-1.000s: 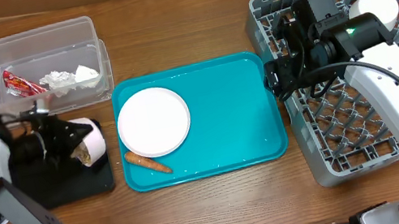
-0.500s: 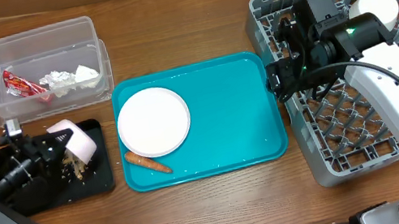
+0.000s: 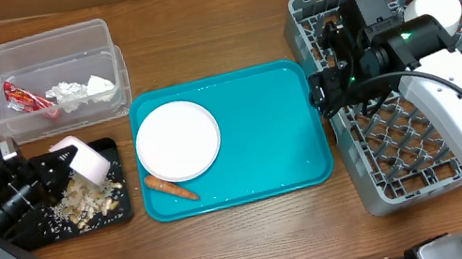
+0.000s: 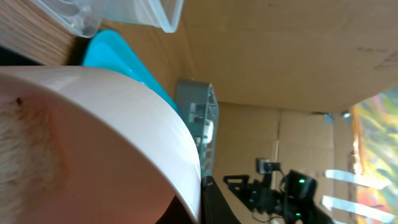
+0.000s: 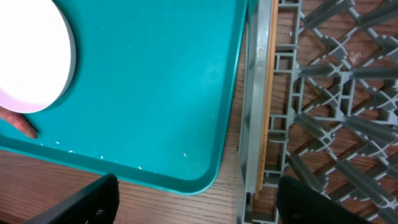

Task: Sort waste into correct bins and load items into the dishwasher
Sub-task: 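Tip the pink bowl over the black tray to dump the rice scraps, then carry the empty pink bowl right and set it on the teal tray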

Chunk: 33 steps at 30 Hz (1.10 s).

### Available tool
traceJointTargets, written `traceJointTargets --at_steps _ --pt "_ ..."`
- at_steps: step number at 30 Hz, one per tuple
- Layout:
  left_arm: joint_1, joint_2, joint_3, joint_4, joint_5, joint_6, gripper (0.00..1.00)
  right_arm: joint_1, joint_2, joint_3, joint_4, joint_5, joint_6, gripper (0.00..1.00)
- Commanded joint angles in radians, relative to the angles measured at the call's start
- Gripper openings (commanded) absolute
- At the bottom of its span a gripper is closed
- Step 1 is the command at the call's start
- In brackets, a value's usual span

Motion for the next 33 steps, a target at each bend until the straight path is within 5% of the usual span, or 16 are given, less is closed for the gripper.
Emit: traceJointTargets --at_steps 1,7,12,15,21,26,33 --pt "0.006 -0.011 -0.005 -0.021 0.121 -0.015 0.04 -0.003 -0.008 0.000 0.001 0.002 -0.003 0.83" --pt "0.006 -0.011 -0.005 -0.016 0.178 -0.040 0.04 -0.003 -0.008 0.000 -0.001 0.003 -0.003 0.83" --pt "0.005 -0.011 -0.005 0.082 -0.001 -0.058 0.04 -0.003 -0.008 0.000 -0.001 0.005 -0.003 0.83" --pt "0.006 -0.011 -0.005 0.022 0.083 0.082 0.04 -0.003 -0.008 0.000 -0.003 0.006 -0.003 0.83" --pt "0.018 -0.008 -0.005 0.111 0.086 -0.105 0.04 -0.003 -0.008 0.000 -0.003 0.005 -0.003 0.83" --pt "0.016 -0.007 -0.005 0.148 0.092 -0.025 0.04 -0.003 -0.008 0.000 -0.005 0.005 -0.003 0.82" --pt "0.008 -0.007 -0.005 0.138 -0.013 -0.059 0.04 -0.003 -0.008 0.000 -0.001 0.006 -0.003 0.82"
